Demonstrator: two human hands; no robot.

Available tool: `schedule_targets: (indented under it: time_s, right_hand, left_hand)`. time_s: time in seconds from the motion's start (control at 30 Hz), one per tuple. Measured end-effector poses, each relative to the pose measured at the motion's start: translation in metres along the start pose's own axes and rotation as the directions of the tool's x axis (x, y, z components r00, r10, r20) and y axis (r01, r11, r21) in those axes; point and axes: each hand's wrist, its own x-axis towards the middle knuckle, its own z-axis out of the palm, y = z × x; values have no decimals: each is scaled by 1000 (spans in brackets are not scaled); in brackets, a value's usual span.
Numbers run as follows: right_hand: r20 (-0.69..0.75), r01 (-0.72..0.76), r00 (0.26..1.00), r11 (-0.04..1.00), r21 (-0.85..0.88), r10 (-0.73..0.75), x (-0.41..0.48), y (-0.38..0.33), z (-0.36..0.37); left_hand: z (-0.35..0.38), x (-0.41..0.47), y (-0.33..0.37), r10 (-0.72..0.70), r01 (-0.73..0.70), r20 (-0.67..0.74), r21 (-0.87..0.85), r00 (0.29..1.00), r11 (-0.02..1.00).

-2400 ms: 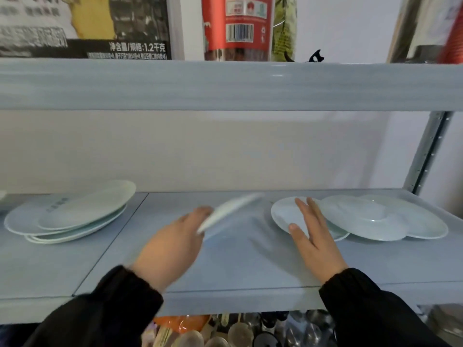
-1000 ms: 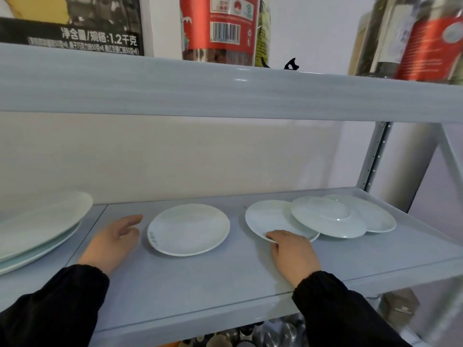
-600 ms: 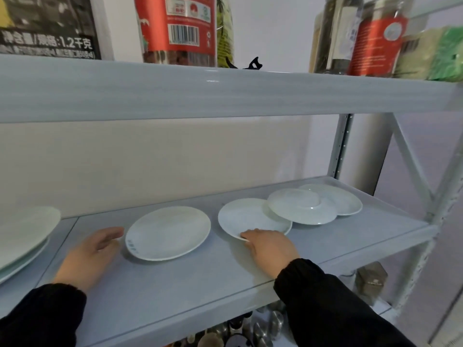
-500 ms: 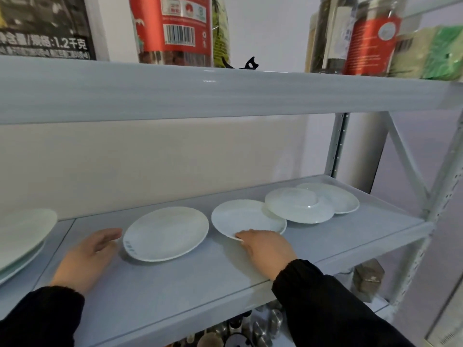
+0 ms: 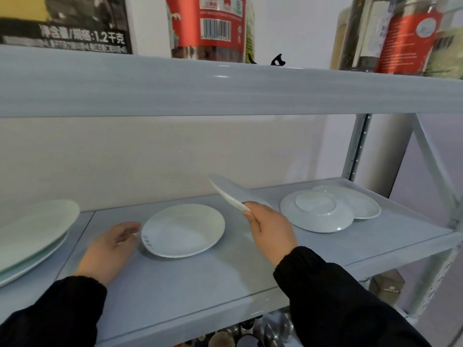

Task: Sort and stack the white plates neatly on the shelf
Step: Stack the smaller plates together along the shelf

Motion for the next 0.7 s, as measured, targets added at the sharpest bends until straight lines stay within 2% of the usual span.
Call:
schedule_targets:
  time_s: [0.17, 0.27, 0.33, 0.47, 0.7]
  right_hand:
    - [188, 211, 963, 973, -91, -191, 20, -10, 32]
    - [241, 403, 901, 901, -161, -360, 17, -1, 51]
    - [269, 473, 871, 849, -234, -411, 14, 7, 59]
    - [311, 443, 870, 882, -157, -382, 11, 12, 65]
    - [268, 369, 901, 928, -62, -340, 10, 11, 65]
  left_hand:
    - [-2, 3, -3, -17, 18, -24, 24, 1000, 1000]
    - [-2, 5, -5, -26, 28, -30, 41, 999, 999]
    - [-1, 6, -6, -21, 22, -38, 41, 999, 999]
    - [-3, 9, -9, -36, 40, -54, 74, 998, 996]
    - [-4, 8, -8, -29, 34, -44, 100, 999, 994]
